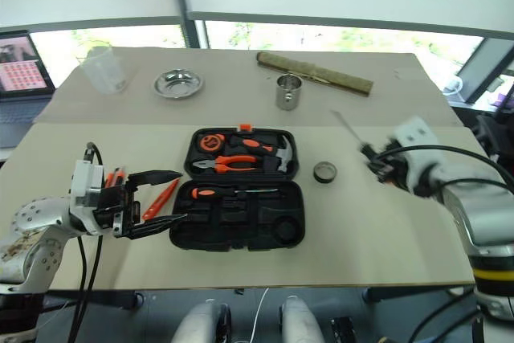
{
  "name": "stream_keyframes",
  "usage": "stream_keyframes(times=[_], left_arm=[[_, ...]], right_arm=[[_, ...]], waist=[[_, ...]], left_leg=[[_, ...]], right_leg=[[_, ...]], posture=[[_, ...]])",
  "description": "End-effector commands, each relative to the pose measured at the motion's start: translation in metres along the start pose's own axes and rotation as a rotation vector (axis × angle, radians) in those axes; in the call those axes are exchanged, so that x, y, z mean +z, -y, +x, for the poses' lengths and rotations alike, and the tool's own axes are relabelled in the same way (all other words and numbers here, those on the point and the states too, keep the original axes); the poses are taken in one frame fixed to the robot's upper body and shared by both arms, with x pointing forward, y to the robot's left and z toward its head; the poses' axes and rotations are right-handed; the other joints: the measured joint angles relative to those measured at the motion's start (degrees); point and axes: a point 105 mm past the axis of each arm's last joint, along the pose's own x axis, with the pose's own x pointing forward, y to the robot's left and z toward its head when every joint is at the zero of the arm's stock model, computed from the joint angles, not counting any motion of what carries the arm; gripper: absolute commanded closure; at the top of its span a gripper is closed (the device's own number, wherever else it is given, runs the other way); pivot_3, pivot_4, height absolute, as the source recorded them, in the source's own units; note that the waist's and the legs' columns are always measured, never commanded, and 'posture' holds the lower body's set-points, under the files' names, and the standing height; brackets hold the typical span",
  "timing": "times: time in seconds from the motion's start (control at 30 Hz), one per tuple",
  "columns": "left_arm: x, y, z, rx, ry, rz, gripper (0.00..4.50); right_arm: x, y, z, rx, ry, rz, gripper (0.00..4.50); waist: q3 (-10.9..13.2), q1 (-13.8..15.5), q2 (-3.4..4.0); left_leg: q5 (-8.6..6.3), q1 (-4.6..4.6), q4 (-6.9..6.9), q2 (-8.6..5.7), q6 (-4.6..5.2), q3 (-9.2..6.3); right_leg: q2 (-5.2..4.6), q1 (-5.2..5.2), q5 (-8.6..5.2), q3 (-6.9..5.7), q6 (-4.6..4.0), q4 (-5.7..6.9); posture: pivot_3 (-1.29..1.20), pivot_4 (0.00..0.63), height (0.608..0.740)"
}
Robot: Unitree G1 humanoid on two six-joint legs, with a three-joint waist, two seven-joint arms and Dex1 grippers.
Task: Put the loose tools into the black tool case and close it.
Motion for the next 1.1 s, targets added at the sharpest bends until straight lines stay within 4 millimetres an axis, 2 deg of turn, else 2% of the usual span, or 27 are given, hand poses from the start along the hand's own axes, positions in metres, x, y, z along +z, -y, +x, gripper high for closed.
stream_keyframes(times=[0.03,0.13,0.23,0.37,0.5,0.77,0.97,1.03,1.1], left_arm=[[0.002,0.001,-0.01,0.024,-0.023,0.028,0.0],[-0.01,0.003,-0.022,0.033,-0.086,0.019,0.0],[-0.011,0.005,-0.026,0.038,-0.096,0.024,0.0],[-0.01,0.006,-0.027,0.056,-0.086,0.027,0.0],[-0.012,0.009,-0.029,0.066,-0.084,0.02,0.0],[-0.017,0.015,-0.031,0.072,-0.08,0.004,0.0],[-0.02,0.018,-0.032,0.07,-0.081,0.001,0.0],[-0.021,0.018,-0.033,0.074,-0.083,-0.001,0.0],[-0.025,0.017,-0.036,0.094,-0.091,-0.001,0.0]], right_arm=[[0.027,-0.036,0.027,0.285,0.023,-0.161,3.52],[0.032,-0.068,0.047,0.476,-0.047,-0.276,3.52],[0.028,-0.082,0.057,0.543,-0.105,-0.339,3.52],[0.014,-0.09,0.07,0.558,-0.159,-0.37,3.52],[0.003,-0.094,0.075,0.552,-0.2,-0.342,3.52],[-0.01,-0.091,0.079,0.537,-0.245,-0.322,3.52],[-0.016,-0.098,0.081,0.549,-0.264,-0.261,3.52],[-0.009,-0.099,0.083,0.547,-0.222,-0.285,2.52],[0.004,-0.098,0.081,0.567,-0.155,-0.318,1.9]], waist=[[0.0,0.01,0.0],[0.01,0.85,0.0],[0.05,1.71,0.05],[0.05,2.84,0.05],[0.05,2.75,0.05],[0.05,2.57,0.05],[0.04,2.6,0.05],[0.04,2.61,0.05],[0.04,2.6,0.05]], left_leg=[[0.0,0.0,0.01,0.08,0.0,-0.01],[0.0,-0.04,0.01,0.13,-0.01,0.04],[0.01,-0.13,0.04,0.11,-0.01,0.13],[0.02,-0.17,0.1,-0.04,-0.03,0.22],[0.02,-0.16,0.11,-0.08,-0.04,0.31],[0.03,-0.12,0.09,-0.07,-0.05,0.33],[0.03,-0.11,0.1,-0.07,-0.05,0.34],[0.03,-0.1,0.1,-0.08,-0.05,0.34],[0.03,-0.09,0.1,-0.07,-0.05,0.33]], right_leg=[[0.1,0.0,0.03,-0.02,-0.06,0.01],[0.16,-0.07,0.02,-0.12,-0.16,0.06],[0.09,-0.19,0.02,-0.12,-0.17,0.07],[-0.14,-0.2,0.02,-0.18,-0.16,0.06],[-0.23,-0.19,0.02,-0.24,-0.15,0.07],[-0.19,-0.19,0.02,-0.24,-0.15,0.12],[-0.2,-0.18,0.02,-0.24,-0.15,0.12],[-0.2,-0.16,0.02,-0.24,-0.15,0.12],[-0.2,-0.16,0.02,-0.24,-0.15,0.12]], posture=[[0.0,0.15,0.74],[0.0,0.15,0.74],[0.0,0.15,0.74],[0.0,0.15,0.74],[0.0,0.15,0.74],[0.0,0.15,0.74],[0.0,0.15,0.74],[0.0,0.15,0.74],[0.0,0.15,0.74]])
